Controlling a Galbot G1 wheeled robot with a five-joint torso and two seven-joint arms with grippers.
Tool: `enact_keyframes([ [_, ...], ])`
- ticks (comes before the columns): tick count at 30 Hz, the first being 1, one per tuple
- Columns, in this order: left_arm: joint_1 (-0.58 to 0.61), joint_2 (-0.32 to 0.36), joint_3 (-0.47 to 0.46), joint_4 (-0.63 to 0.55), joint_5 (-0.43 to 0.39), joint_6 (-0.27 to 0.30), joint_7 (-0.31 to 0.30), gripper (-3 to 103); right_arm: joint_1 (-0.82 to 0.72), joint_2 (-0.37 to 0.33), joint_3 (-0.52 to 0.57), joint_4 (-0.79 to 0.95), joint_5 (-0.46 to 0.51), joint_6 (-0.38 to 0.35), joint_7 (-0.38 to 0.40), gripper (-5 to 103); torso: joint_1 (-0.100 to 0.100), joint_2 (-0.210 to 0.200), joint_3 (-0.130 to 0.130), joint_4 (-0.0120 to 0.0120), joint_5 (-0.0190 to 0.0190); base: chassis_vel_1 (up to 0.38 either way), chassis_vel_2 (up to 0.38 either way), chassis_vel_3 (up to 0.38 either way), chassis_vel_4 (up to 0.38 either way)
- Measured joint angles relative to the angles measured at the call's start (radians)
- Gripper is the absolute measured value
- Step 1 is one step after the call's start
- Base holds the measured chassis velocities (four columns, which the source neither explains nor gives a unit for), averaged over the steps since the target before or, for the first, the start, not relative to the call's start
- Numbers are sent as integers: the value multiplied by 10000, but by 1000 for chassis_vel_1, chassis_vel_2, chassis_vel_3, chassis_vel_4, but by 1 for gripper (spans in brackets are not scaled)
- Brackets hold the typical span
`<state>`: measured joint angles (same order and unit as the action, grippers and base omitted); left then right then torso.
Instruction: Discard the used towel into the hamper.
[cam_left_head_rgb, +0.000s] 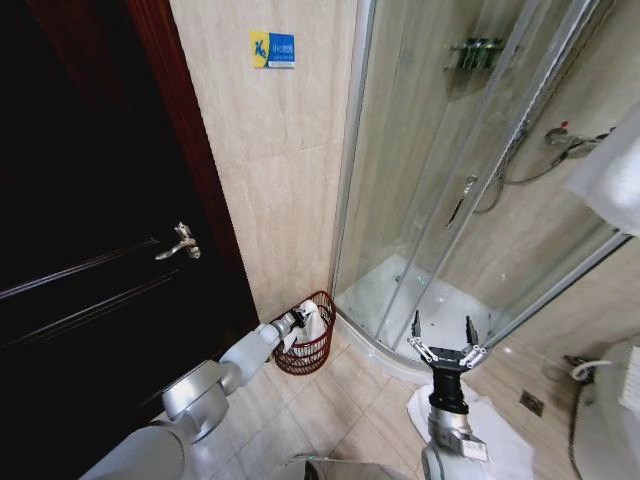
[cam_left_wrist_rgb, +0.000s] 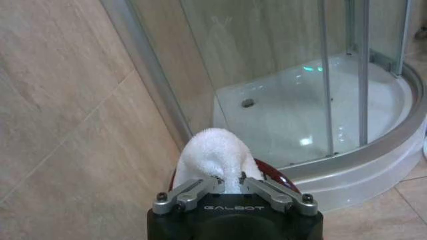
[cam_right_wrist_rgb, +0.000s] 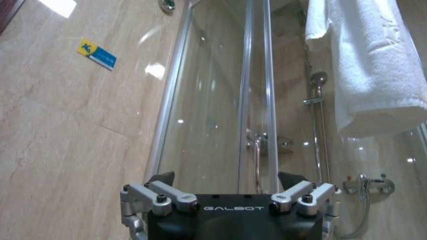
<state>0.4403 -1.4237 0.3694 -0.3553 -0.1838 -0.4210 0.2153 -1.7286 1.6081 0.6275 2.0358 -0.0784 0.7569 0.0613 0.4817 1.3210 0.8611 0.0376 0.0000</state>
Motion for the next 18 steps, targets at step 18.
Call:
enact_keyframes([
  [18, 379, -1, -568, -150, 455, -143, -577, 3, -164, 0, 31, 28, 56, 384, -301, 100, 9, -1, 1, 3, 2, -71, 79, 78, -66],
])
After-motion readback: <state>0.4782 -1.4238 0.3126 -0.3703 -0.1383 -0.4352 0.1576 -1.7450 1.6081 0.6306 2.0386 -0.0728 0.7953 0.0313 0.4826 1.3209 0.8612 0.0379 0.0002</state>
